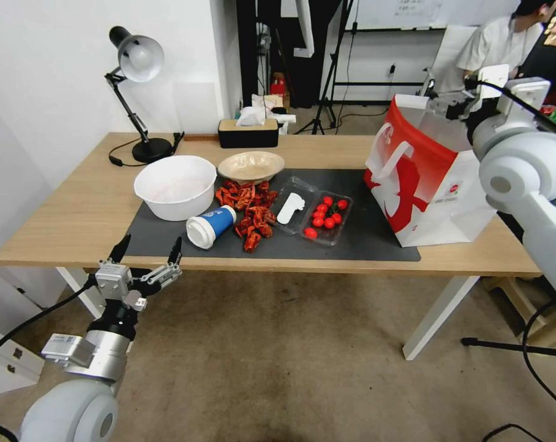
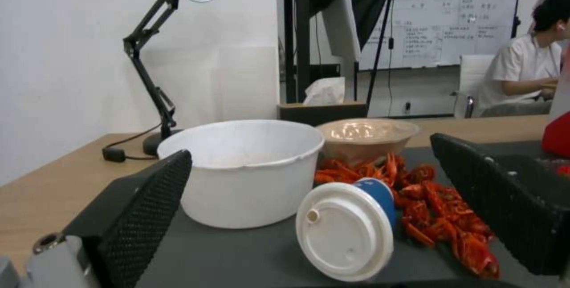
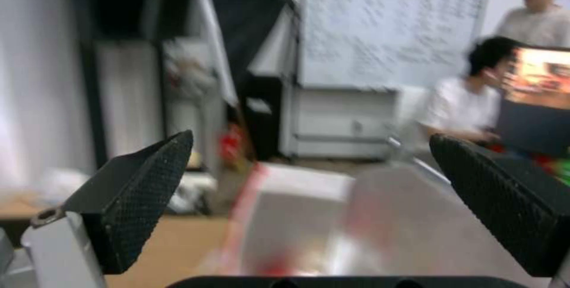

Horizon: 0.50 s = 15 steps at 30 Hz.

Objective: Pick up the trash from the table and place it into the takeout bag.

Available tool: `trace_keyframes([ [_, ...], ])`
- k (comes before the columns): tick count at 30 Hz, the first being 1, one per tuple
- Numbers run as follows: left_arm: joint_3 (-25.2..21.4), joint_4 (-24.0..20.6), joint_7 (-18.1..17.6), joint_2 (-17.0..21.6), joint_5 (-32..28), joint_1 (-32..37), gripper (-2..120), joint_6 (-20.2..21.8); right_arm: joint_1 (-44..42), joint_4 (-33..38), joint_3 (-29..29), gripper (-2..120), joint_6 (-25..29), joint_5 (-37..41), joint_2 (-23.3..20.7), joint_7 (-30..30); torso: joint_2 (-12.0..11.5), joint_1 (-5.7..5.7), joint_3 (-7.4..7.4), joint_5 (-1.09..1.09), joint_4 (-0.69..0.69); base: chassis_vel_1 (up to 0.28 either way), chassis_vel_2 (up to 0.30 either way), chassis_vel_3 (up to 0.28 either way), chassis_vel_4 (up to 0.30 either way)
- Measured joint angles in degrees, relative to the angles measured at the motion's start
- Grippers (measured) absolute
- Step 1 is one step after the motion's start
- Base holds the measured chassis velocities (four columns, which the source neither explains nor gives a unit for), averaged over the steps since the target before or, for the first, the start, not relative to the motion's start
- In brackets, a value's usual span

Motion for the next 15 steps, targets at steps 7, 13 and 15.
trace_keyframes([
  [7, 0.26, 0.36, 0.00, -0.34, -0.02, -0.18, 100, -0.13, -14.54, 7.11, 6.71, 100, 10.44, -2.71, 0.68, -7.12, 0.00, 0.00, 0.00, 0.01, -0.01, 0.000, 0.000, 0.000, 0.000],
  [13, 0.51, 0.45, 0.08, -0.54, -0.01, -0.22, 100, -0.24, -31.05, 10.22, 13.27, 100, 23.25, -10.76, 5.13, -16.05, 0.01, 0.00, 0.00, 0.01, 0.00, 0.000, 0.000, 0.000, 0.000],
  [15, 0.54, 0.45, 0.10, -0.54, 0.00, -0.19, 100, -0.27, -35.54, 10.76, 15.04, 100, 25.61, -12.89, 6.47, -18.32, 0.01, 0.00, 0.00, 0.05, -0.03, 0.000, 0.000, 0.000, 0.000],
])
